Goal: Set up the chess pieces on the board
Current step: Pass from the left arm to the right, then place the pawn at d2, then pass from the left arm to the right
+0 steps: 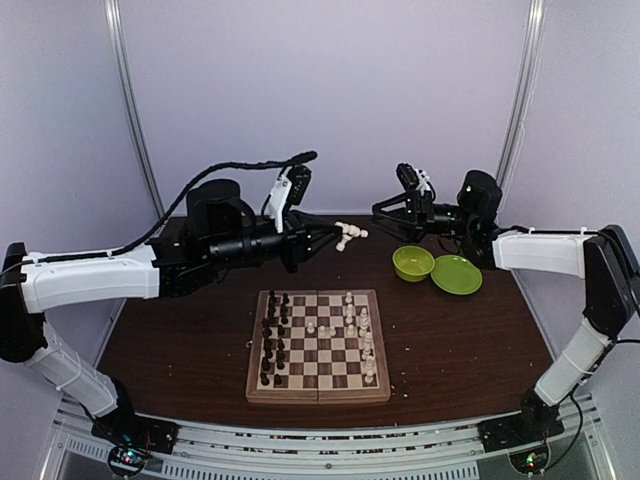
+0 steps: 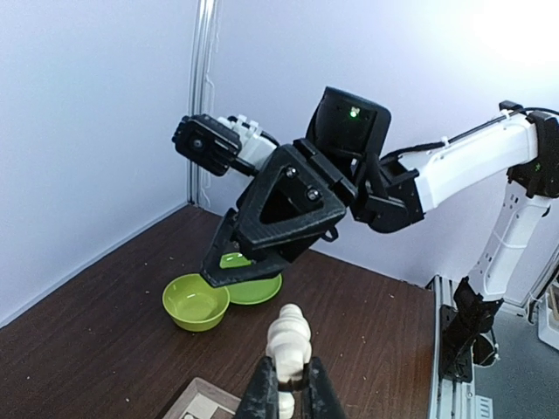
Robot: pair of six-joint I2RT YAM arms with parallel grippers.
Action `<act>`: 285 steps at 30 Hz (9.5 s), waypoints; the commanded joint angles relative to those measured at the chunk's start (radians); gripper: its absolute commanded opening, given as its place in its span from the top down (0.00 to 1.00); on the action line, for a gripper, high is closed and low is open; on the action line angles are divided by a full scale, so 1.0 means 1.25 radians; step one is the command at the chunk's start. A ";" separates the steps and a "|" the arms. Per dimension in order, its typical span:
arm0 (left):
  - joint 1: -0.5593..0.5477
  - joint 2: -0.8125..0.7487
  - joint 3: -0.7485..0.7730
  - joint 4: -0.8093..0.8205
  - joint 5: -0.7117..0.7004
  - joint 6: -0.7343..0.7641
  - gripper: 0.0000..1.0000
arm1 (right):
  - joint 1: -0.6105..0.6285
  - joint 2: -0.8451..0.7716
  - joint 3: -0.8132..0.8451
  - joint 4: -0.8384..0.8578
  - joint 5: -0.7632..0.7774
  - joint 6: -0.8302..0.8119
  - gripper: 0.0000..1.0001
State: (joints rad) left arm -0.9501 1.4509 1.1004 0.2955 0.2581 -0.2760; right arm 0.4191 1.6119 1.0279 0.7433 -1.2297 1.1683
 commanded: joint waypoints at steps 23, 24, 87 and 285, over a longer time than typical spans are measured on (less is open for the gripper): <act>-0.004 0.021 -0.045 0.190 -0.040 -0.037 1.00 | 0.074 -0.038 -0.039 0.133 -0.004 0.139 0.60; -0.003 0.022 -0.046 0.191 -0.039 -0.037 1.00 | 0.076 -0.038 -0.038 0.137 -0.004 0.140 0.61; -0.007 0.038 -0.224 -0.033 -0.188 -0.201 1.00 | 0.349 0.039 0.356 -1.380 0.730 -1.353 0.94; 0.041 0.146 -0.063 0.818 -0.121 -0.549 1.00 | 0.168 0.076 0.168 0.236 0.104 0.033 0.89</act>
State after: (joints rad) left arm -0.8978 1.6680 1.0271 1.2827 0.1123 -1.0115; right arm 0.6308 1.7229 1.2663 1.0447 -1.0664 1.2575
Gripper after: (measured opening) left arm 0.054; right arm 0.125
